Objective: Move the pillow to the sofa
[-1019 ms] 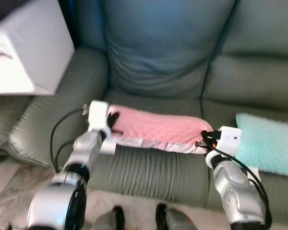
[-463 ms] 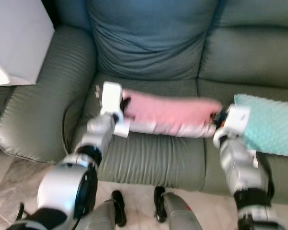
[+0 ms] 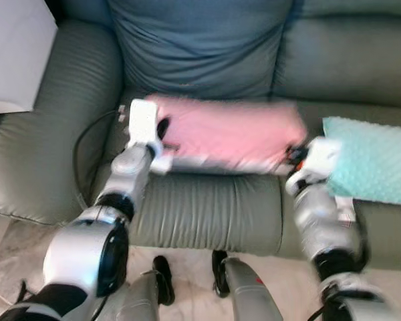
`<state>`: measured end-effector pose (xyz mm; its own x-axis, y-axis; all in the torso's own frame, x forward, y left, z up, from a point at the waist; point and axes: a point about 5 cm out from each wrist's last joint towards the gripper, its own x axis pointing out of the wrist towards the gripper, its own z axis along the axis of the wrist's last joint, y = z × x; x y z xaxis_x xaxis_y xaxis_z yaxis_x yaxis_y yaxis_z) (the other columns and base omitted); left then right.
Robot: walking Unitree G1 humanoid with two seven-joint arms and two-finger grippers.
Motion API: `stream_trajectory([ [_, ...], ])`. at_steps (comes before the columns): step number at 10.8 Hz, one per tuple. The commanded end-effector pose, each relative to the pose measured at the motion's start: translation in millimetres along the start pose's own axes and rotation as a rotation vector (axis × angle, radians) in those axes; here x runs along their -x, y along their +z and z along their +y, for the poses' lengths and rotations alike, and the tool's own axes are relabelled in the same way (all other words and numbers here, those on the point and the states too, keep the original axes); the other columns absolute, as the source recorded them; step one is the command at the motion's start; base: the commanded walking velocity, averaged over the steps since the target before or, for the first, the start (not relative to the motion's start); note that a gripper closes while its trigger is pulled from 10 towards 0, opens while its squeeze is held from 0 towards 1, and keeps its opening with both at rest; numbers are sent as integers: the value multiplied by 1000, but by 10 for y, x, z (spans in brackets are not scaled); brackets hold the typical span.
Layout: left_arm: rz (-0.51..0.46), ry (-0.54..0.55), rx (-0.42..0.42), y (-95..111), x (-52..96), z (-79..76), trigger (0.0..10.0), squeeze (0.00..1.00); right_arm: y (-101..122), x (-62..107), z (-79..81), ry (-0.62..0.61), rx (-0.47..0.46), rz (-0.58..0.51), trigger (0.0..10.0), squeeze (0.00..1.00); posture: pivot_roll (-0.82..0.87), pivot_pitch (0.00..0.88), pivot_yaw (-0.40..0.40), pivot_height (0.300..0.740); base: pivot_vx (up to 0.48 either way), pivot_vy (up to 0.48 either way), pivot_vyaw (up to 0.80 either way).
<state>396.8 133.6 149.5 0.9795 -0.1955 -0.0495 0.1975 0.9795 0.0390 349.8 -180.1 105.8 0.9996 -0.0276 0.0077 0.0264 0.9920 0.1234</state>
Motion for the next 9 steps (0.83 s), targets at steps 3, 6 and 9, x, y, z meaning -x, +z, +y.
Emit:
stream_trajectory([
  [3,181,57,-30,-510,212,114,78,0,-565,317,19,7,0,160,0,0,-305,463,6,740,0,0,0],
  [6,172,17,-3,-447,160,21,10000,0,-431,192,-52,-10,23,136,3490,0,-298,455,4,740,0,0,0],
  [9,183,-15,-6,-519,199,3,10000,1000,-468,203,80,39,-3,133,10000,1000,-291,451,10,740,0,0,0],
])
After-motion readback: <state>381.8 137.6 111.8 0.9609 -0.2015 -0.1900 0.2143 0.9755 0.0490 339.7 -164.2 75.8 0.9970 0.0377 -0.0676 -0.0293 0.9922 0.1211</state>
